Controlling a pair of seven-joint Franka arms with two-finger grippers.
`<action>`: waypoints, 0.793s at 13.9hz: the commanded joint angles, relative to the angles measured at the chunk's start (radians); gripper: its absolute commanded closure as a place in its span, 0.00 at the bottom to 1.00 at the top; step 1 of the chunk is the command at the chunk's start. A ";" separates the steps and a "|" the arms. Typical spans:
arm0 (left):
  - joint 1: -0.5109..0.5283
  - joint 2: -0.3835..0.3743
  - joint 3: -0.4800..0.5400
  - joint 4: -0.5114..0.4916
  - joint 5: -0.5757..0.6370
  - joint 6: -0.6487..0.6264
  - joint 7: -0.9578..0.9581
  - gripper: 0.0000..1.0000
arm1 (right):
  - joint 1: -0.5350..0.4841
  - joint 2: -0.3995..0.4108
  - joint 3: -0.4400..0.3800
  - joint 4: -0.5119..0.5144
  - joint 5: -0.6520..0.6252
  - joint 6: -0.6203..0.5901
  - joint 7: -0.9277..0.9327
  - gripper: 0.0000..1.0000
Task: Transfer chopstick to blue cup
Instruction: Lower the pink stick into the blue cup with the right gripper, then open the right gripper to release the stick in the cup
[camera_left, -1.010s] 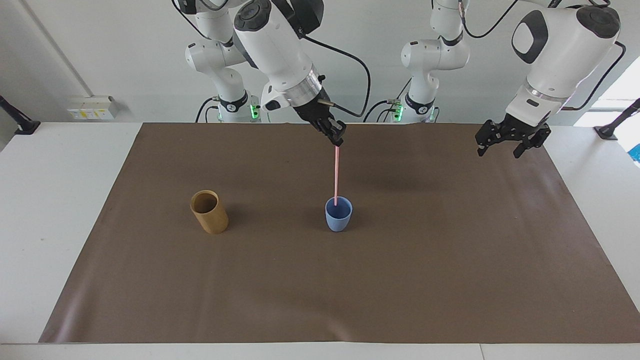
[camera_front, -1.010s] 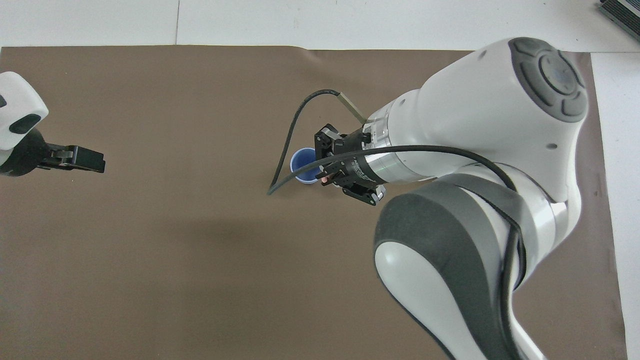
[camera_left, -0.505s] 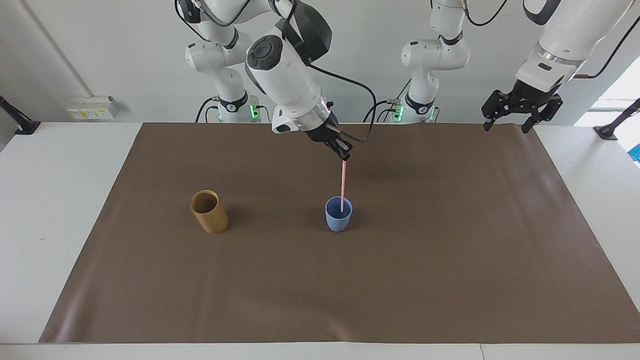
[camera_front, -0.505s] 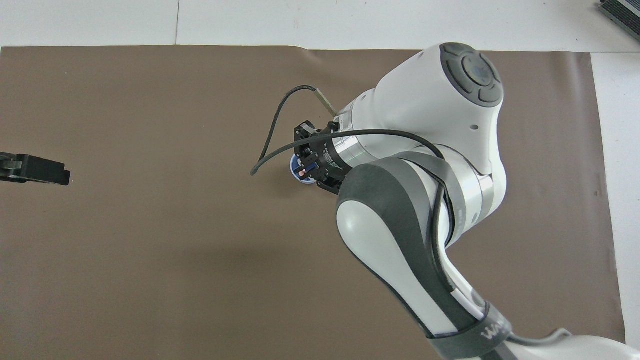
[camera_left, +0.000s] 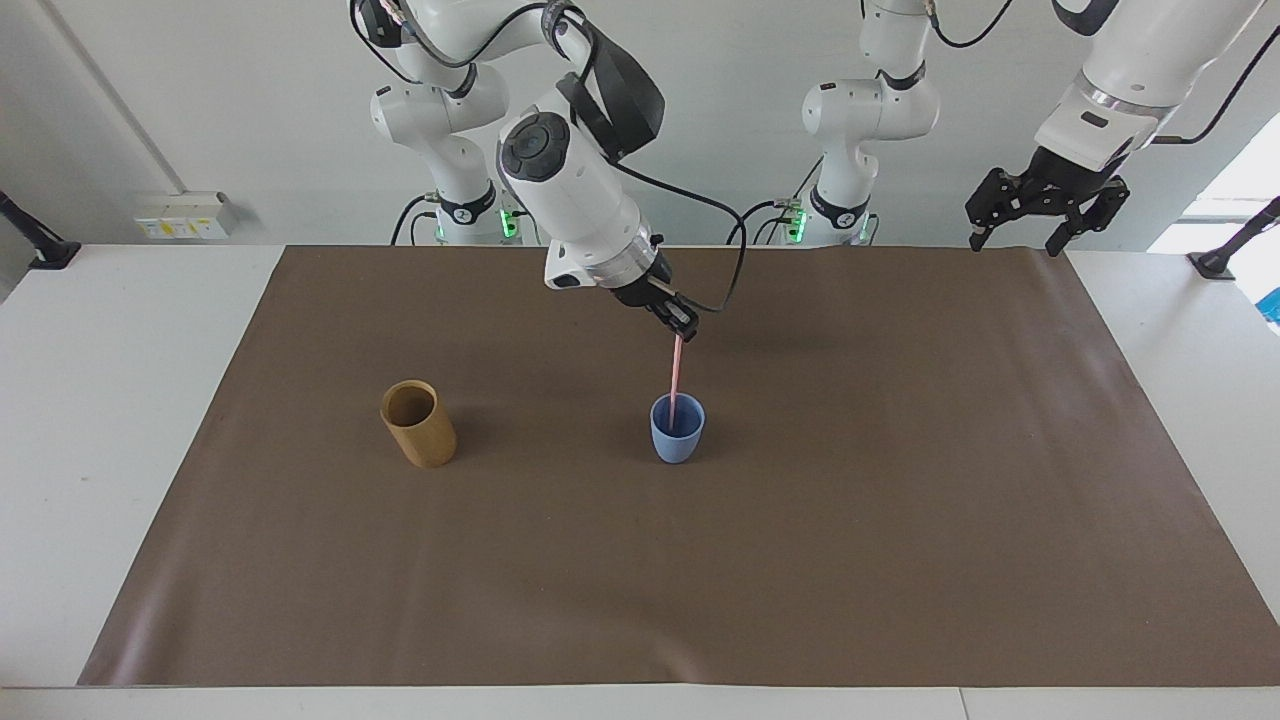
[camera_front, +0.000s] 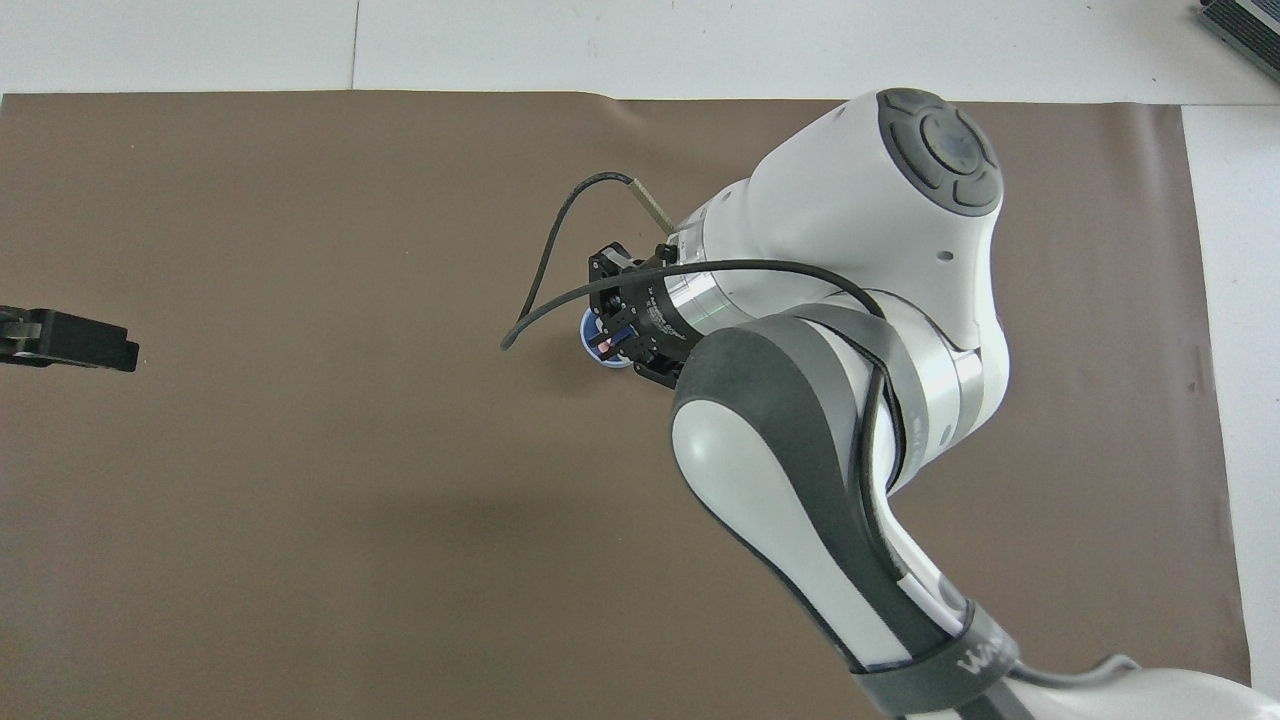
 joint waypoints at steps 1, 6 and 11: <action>0.012 -0.007 -0.006 0.011 0.004 -0.034 0.006 0.00 | -0.008 -0.017 0.003 -0.017 0.000 0.018 -0.049 0.15; 0.012 -0.013 -0.005 0.011 0.003 -0.025 0.004 0.00 | -0.025 -0.068 -0.006 -0.017 -0.128 -0.022 -0.193 0.00; 0.012 -0.013 -0.005 0.011 0.001 -0.030 0.004 0.00 | -0.122 -0.143 -0.006 -0.026 -0.287 -0.148 -0.484 0.00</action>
